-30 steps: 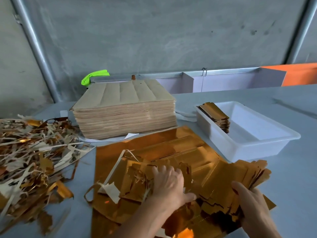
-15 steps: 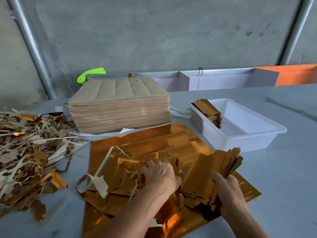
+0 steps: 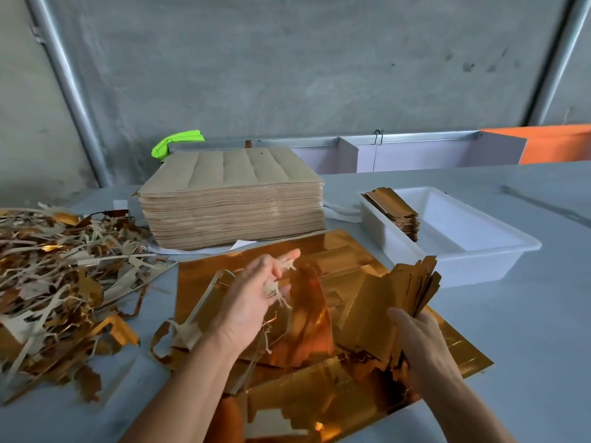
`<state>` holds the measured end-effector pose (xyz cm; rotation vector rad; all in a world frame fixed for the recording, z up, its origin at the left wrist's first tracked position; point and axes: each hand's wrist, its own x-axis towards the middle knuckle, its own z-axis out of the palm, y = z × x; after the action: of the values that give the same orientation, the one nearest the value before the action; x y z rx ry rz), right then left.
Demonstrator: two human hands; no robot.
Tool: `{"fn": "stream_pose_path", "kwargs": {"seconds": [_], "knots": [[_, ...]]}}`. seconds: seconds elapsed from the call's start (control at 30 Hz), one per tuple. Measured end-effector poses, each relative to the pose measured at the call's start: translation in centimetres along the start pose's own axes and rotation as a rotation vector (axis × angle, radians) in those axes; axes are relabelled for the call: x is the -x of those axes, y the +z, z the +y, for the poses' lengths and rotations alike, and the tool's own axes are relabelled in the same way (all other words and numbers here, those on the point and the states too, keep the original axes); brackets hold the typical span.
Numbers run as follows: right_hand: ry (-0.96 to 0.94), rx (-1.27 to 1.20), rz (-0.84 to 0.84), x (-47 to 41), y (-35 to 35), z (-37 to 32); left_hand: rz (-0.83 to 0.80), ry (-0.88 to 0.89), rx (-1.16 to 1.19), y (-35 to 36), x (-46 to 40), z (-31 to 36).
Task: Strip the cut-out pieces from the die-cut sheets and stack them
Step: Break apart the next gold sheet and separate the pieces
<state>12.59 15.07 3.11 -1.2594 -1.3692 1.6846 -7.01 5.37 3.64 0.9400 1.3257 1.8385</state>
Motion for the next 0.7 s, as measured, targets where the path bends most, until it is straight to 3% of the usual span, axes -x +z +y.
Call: {"fn": "stream_pose_path", "kwargs": {"seconds": [0.1, 0.23, 0.33, 0.47, 0.7], "knots": [[-0.042, 0.022, 0.006, 0.1, 0.2, -0.7, -0.017, 0.009, 0.438, -1.2, -0.3, 1.1], [-0.125, 0.095, -0.088, 0.1, 1.4, -1.2, -0.04, -0.016, 0.581, -0.9, -1.0, 1.4], [-0.123, 0.129, -0.221, 0.7, 3.2, -1.0, -0.026, -0.055, 0.56, 1.0, -1.4, 0.6], [-0.018, 0.057, -0.389, 1.7, 4.7, 0.2, 0.126, -0.004, 0.583, 3.4, -1.7, -0.5], [0.039, -0.063, -0.364, 1.4, 4.9, 0.6, 0.257, 0.06, 0.289, 5.1, -1.3, -1.6]]}}
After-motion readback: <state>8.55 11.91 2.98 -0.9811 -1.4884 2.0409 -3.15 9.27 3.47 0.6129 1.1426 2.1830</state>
